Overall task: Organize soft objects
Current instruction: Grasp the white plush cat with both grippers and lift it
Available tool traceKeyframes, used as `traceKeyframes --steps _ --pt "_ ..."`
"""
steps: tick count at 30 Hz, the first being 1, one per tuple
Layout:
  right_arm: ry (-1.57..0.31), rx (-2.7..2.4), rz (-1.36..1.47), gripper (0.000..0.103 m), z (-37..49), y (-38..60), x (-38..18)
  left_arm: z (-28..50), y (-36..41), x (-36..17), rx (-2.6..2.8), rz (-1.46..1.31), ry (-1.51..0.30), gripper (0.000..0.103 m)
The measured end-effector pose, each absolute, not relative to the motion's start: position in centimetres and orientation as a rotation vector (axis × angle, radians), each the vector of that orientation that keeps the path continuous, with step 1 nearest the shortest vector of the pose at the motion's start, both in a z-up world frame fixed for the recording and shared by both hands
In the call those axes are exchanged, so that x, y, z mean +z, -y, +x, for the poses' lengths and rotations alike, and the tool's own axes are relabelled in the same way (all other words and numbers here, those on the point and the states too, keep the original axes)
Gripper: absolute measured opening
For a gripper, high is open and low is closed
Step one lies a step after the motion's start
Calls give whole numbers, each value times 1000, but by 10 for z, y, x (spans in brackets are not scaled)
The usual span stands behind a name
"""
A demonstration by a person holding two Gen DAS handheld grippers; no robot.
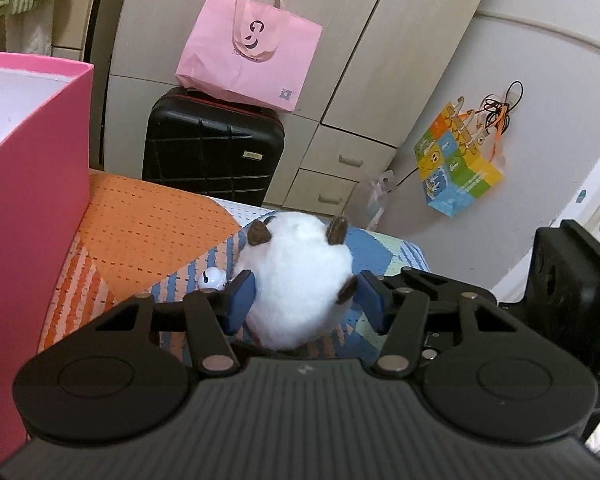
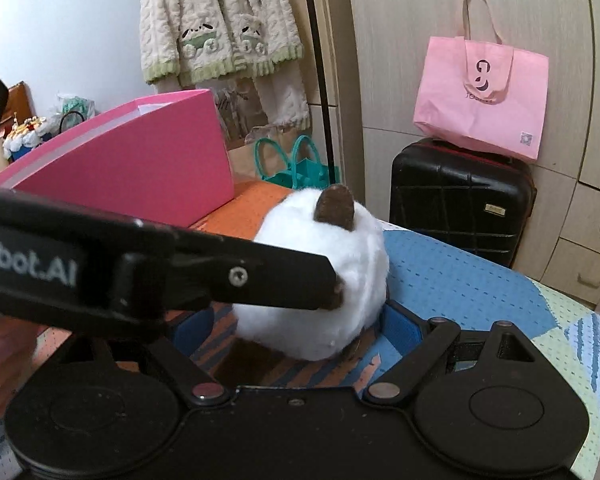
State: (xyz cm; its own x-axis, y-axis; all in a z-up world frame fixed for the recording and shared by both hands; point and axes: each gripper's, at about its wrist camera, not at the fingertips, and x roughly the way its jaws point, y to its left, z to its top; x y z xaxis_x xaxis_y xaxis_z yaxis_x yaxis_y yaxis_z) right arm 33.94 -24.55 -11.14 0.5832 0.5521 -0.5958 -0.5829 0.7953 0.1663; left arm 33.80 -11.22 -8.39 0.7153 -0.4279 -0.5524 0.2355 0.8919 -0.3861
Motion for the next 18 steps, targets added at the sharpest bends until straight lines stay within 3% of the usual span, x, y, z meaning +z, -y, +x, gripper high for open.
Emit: traceKeyframes --steps 2,4,18 --pt "-672 642 -50 70 339 247 -110 338 114 -84 -360 -273 -685 49" --pt "-673 637 -55 66 338 249 -110 337 118 -84 -363 -231 -688 45" --pt "-735 579 72 65 303 253 -101 301 125 -64 -404 -97 -738 43"
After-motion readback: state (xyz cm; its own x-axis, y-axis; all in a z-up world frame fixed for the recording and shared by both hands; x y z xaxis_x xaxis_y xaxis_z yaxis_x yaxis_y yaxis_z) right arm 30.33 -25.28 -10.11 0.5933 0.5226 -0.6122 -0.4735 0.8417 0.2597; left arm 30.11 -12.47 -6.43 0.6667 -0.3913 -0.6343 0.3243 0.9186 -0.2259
